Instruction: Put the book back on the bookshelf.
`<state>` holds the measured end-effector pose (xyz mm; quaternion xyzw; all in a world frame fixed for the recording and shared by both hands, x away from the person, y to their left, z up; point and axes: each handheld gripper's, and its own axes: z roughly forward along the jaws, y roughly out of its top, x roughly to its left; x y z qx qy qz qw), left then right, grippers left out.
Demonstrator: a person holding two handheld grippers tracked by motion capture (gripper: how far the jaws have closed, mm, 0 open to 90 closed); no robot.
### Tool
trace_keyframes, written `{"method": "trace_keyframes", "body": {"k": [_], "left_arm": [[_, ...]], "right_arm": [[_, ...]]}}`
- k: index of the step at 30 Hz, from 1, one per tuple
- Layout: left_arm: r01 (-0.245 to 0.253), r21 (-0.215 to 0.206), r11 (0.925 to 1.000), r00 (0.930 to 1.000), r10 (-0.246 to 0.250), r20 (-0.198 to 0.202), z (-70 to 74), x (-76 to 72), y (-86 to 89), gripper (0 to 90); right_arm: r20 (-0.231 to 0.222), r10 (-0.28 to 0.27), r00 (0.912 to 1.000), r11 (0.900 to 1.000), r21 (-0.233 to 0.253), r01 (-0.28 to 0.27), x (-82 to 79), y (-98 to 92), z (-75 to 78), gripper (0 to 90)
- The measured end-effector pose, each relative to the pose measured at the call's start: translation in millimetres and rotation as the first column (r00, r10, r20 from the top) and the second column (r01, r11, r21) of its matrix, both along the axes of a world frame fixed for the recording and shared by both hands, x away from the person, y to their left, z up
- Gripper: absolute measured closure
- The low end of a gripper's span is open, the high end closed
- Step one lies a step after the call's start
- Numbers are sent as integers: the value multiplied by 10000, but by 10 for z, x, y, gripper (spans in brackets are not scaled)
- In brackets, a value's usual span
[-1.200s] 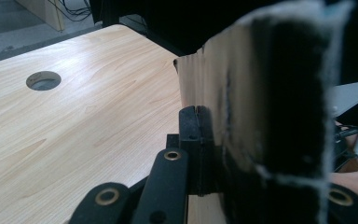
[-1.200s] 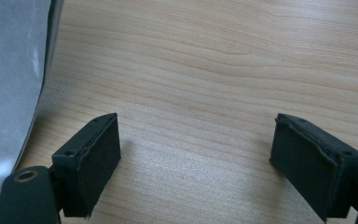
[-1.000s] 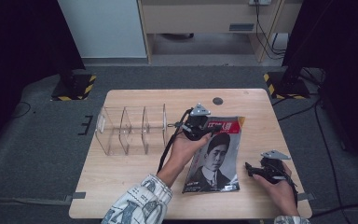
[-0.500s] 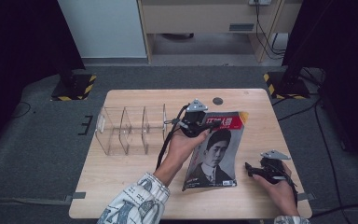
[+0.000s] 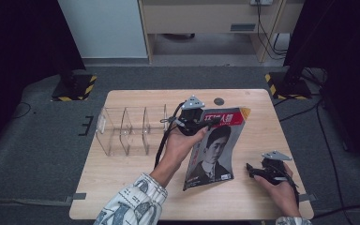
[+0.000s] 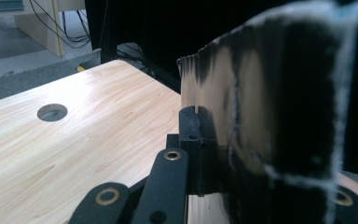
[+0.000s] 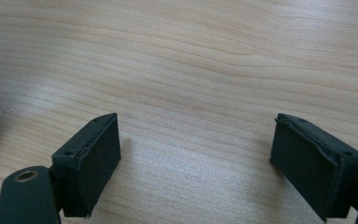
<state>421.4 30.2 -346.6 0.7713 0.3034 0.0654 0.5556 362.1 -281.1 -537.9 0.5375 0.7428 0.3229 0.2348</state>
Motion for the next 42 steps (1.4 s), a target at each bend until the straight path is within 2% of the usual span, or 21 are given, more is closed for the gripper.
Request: {"method": "trace_keyframes", "body": {"k": [8,18,21,42], "left_arm": [[-111,-114,9999,9997,114,234,153,-23,104,866],[-311,-176,9994,9987,318,391,237,-52,230,866],[-368,-318,9988,9984,381,409,273,-63,297,867],[-393,-401,9984,9981,411,451,311,-139,473,866]], "right_arm": [[-12,39,10000,10000,13,-39,-7,15,1,159],[-1,59,10000,10000,47,-59,-3,28,-1,156],[-28,61,10000,10000,77,-61,-1,35,0,155],[-31,81,10000,9999,80,-81,0,39,-1,150]]}}
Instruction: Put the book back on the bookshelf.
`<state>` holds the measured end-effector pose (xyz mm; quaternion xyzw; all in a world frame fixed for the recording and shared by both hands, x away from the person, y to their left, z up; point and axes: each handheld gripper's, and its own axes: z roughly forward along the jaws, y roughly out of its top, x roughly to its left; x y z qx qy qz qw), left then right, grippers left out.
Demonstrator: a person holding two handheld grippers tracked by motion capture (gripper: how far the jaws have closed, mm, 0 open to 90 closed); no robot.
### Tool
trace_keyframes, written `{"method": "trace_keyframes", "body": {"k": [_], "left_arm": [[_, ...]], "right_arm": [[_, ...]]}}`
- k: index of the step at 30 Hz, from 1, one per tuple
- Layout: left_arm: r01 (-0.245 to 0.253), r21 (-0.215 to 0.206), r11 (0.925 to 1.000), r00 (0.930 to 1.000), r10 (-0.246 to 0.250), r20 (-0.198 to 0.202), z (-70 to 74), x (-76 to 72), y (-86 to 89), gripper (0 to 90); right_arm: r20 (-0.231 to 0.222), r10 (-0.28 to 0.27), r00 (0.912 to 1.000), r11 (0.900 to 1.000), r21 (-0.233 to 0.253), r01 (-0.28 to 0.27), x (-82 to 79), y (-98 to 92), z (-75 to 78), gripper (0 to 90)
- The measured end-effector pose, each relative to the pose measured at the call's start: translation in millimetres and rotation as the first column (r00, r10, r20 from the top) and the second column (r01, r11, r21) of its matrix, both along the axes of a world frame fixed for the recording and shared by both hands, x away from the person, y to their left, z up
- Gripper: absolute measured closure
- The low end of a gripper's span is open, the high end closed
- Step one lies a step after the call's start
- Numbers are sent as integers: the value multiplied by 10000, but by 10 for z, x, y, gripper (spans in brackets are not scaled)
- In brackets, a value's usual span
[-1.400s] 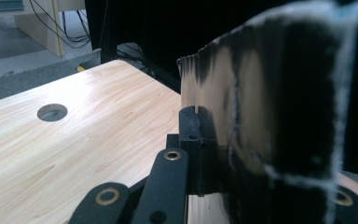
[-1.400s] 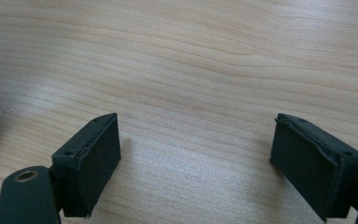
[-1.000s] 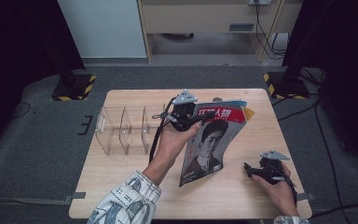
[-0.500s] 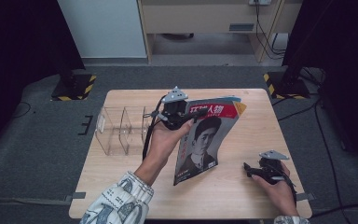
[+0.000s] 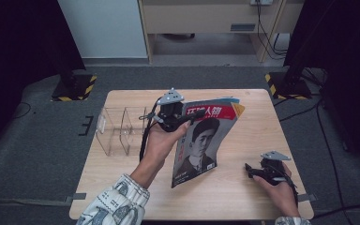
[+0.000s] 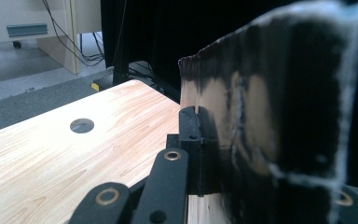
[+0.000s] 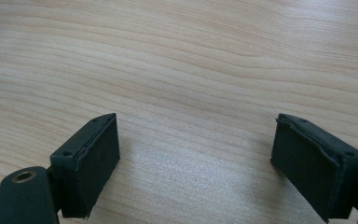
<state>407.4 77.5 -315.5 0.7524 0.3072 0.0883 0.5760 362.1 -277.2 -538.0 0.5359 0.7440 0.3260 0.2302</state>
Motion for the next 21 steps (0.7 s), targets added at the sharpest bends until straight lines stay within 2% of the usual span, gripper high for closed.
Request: {"method": "trace_keyframes", "body": {"k": [12,21], "left_arm": [[48,93,9999,10000,-48,29,-31,-120,120,867],[-66,123,9999,9999,65,129,56,-181,252,867]], "right_arm": [[-47,75,10000,10000,-43,-75,0,0,0,140],[-82,125,9999,9999,18,-125,11,7,-2,127]]}}
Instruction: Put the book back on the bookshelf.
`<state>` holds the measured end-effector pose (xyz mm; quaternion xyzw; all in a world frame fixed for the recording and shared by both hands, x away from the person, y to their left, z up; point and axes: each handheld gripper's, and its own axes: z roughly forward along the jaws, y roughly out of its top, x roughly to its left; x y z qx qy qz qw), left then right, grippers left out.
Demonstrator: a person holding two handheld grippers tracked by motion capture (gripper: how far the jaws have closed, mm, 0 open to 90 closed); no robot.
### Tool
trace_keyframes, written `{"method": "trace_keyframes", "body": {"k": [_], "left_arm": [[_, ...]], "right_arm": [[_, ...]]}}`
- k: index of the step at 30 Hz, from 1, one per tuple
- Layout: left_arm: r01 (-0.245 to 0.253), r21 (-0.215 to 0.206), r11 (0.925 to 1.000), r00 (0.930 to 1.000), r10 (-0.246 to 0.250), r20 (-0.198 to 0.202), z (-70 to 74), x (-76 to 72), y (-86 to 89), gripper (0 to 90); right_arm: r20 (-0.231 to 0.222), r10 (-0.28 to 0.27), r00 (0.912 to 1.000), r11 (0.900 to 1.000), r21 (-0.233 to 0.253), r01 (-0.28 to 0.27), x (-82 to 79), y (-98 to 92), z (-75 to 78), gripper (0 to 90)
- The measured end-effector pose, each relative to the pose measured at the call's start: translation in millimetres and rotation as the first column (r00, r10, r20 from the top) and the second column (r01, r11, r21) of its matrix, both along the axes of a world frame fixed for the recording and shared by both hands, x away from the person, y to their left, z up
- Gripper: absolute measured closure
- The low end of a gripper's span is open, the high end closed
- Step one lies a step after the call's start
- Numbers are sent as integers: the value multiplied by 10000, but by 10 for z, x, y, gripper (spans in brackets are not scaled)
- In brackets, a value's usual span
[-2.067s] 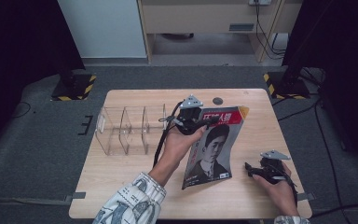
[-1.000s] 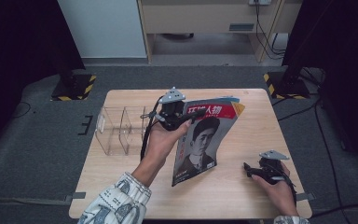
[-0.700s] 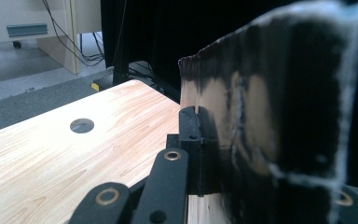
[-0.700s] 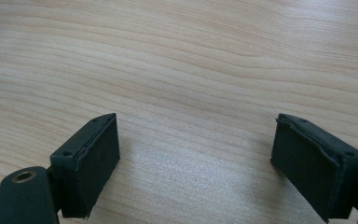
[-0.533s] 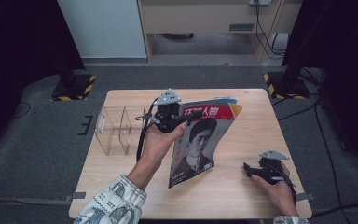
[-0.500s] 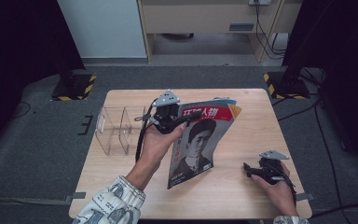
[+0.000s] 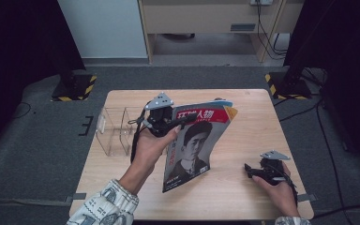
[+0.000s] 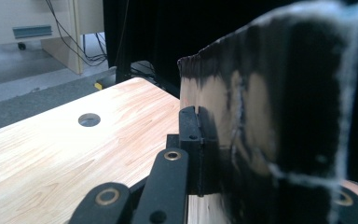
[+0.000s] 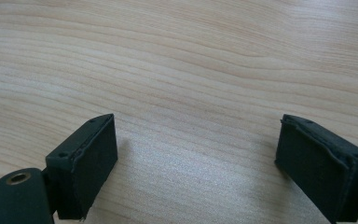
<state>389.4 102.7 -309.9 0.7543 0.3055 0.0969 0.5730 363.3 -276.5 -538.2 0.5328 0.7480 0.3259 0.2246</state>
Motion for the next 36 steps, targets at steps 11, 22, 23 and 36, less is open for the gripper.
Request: {"method": "trace_keyframes", "body": {"k": [11,22,23,36], "left_arm": [[47,-111,9999,10000,-47,44,35,-101,135,867],[-62,-235,9997,9999,64,92,8,-188,286,866],[-62,-242,9997,9999,64,100,6,-192,298,867],[-179,-334,9993,9997,184,136,-89,-287,498,867]], "right_arm": [[1,-9,10000,10000,-71,9,-1,12,-1,120],[17,177,9998,9998,-85,-176,-7,38,-1,119],[8,218,9998,9997,-88,-217,-7,38,0,119],[3,204,9998,9998,-85,-204,-11,47,0,118]]}}
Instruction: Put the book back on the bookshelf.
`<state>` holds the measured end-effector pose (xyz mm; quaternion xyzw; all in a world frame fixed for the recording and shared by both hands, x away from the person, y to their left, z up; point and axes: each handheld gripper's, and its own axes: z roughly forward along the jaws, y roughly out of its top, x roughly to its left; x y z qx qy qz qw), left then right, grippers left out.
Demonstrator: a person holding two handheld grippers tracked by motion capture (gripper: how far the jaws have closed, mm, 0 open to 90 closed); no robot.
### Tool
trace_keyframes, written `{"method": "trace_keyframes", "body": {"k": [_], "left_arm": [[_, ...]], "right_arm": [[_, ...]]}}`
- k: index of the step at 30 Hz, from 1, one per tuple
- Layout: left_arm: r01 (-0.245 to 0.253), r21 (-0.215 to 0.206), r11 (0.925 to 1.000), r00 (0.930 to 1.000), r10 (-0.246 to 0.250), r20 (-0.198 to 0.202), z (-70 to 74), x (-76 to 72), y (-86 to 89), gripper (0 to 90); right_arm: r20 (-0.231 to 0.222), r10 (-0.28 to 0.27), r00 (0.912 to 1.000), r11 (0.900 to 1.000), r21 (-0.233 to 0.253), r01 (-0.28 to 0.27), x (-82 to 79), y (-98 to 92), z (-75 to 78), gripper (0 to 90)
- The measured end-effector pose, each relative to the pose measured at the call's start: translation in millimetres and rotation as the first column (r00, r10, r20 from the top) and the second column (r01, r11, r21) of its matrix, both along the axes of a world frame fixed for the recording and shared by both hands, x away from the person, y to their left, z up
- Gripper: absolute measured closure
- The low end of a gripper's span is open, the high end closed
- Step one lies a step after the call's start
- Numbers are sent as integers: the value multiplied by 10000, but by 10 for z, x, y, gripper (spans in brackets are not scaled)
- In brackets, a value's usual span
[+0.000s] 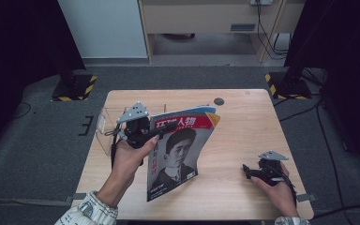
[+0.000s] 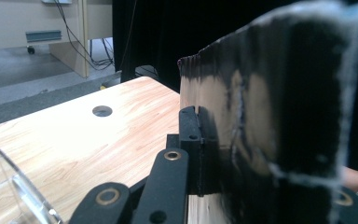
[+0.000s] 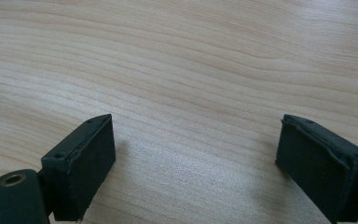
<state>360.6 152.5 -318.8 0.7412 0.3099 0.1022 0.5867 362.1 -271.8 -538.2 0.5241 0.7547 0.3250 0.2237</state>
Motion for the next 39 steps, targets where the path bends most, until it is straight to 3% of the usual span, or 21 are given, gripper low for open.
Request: {"method": "trace_keyframes", "body": {"k": [22,39], "left_arm": [[-507,-337,9981,9987,511,91,-22,-176,443,867],[-1199,-616,9909,9926,1209,121,-29,-276,845,867]], "right_arm": [[-24,-55,10000,10000,25,55,-2,11,0,118],[8,-23,10000,10000,9,23,-2,11,-1,118]]}}
